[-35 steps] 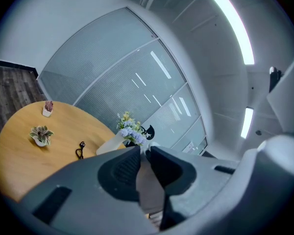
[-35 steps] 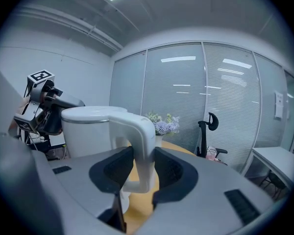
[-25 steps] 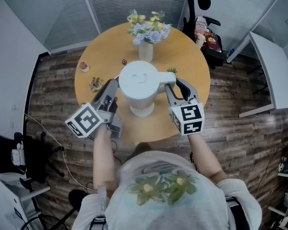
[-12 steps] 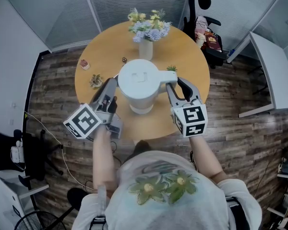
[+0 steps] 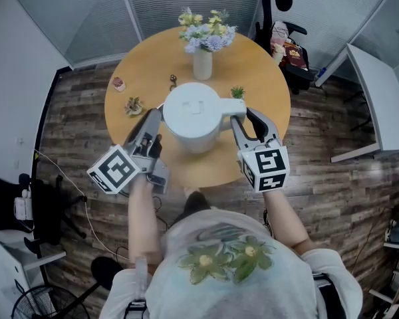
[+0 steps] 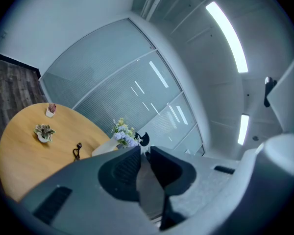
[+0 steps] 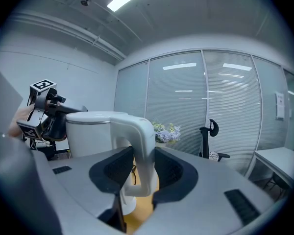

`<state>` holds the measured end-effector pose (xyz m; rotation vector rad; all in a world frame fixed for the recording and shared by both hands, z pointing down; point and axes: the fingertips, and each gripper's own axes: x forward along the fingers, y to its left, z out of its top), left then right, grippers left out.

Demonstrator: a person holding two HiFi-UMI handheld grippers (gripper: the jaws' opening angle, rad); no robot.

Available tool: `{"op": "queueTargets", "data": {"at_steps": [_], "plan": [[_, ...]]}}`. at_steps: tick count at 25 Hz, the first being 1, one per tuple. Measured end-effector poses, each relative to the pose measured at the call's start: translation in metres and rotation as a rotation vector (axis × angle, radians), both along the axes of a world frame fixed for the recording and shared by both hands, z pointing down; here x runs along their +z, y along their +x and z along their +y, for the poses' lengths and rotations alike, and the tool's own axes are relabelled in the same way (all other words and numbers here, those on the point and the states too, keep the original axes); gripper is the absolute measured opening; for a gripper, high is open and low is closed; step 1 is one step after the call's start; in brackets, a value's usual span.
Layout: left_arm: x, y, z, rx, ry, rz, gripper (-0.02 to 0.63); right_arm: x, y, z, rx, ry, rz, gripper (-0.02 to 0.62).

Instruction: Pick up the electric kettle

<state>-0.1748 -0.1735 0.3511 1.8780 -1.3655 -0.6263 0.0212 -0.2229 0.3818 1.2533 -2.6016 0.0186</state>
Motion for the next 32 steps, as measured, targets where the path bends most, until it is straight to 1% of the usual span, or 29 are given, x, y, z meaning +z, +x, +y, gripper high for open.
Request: {"op": "queueTargets", "data": {"at_steps": [2, 7, 12, 14, 17, 23, 28, 32], "plan": [[0.001, 0.003, 0.011, -0.004, 0.001, -0.005, 0.064, 0.000, 0.003, 0.010, -0.003, 0.004, -0.001, 0.147], [0.002, 0.003, 0.018, -0.002, -0.007, -0.021, 0.064, 0.001, 0.005, 0.017, -0.005, -0.003, -0.003, 0.149], [0.007, 0.012, 0.035, 0.001, -0.012, -0.012, 0.064, 0.008, 0.013, 0.034, -0.012, -0.012, 0.004, 0.147], [0.009, 0.013, 0.037, 0.000, -0.013, -0.004, 0.064, 0.010, 0.013, 0.036, -0.016, -0.015, 0.009, 0.147], [0.013, 0.009, 0.038, -0.018, -0.035, -0.015, 0.063, 0.011, 0.011, 0.034, -0.022, -0.016, 0.013, 0.147], [0.009, 0.012, 0.042, -0.021, -0.015, 0.004, 0.063, 0.010, 0.011, 0.037, -0.037, -0.013, 0.015, 0.146], [0.009, 0.014, 0.057, -0.036, -0.023, -0.014, 0.063, 0.007, 0.015, 0.050, -0.042, 0.000, 0.012, 0.146], [0.010, 0.013, 0.057, -0.037, -0.027, -0.013, 0.063, 0.007, 0.014, 0.048, -0.041, -0.001, 0.011, 0.146]]}}
